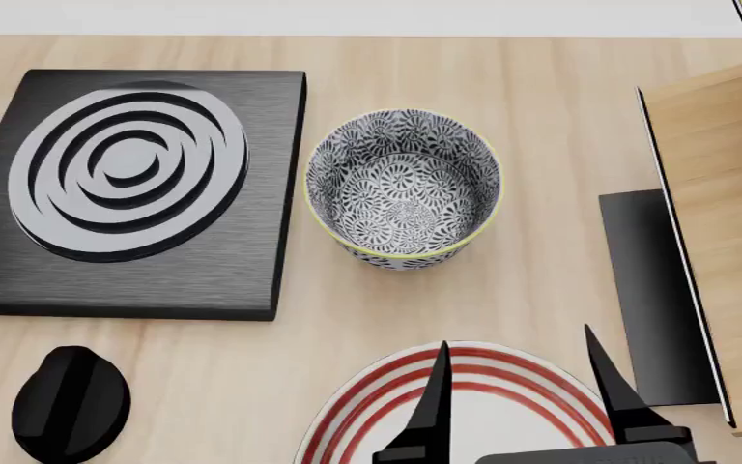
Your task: Pick up the cream cheese and put it in the bowl.
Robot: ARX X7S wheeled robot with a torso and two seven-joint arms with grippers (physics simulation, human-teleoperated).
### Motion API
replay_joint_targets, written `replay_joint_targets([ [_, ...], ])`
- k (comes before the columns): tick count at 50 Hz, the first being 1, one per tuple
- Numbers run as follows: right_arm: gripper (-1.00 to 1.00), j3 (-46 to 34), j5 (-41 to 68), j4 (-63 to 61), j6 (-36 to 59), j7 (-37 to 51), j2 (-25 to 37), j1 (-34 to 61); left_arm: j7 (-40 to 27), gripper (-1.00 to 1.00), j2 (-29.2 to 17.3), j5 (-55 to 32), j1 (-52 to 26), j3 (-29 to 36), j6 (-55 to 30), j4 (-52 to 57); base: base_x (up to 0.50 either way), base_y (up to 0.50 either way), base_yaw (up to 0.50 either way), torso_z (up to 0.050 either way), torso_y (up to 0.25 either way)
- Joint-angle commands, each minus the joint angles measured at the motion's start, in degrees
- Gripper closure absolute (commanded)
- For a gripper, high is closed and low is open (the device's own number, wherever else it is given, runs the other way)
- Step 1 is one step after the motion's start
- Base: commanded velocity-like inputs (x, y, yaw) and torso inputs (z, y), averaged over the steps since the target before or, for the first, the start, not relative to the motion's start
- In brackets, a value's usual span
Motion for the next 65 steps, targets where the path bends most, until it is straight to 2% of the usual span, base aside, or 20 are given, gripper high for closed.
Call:
replay_joint_targets([
  [1,-1.00,-0.30,-0.03,0.07,0.20,0.09,0.13,0.12,1.33,-1.00,1.32,1.28,1.24,1.47,-1.52,-2.30,0.00,0.00,0.00,0.000,0.000],
  [29,-1.00,-1.49,-0.47,-0.18,1.28,0.42,0.22,0.99,8.20,-1.00,3.34,2.52,2.66,2.98,-3.02,-10.76,0.00,0.00,0.00,0.000,0.000],
  [65,-1.00,-1.87,-0.48,0.21,1.10,0.82,0.61,1.16,12.26,-1.00,7.73,2.64,3.96,4.03,-3.74,-18.05,0.00,0.00,0.00,0.000,0.000],
])
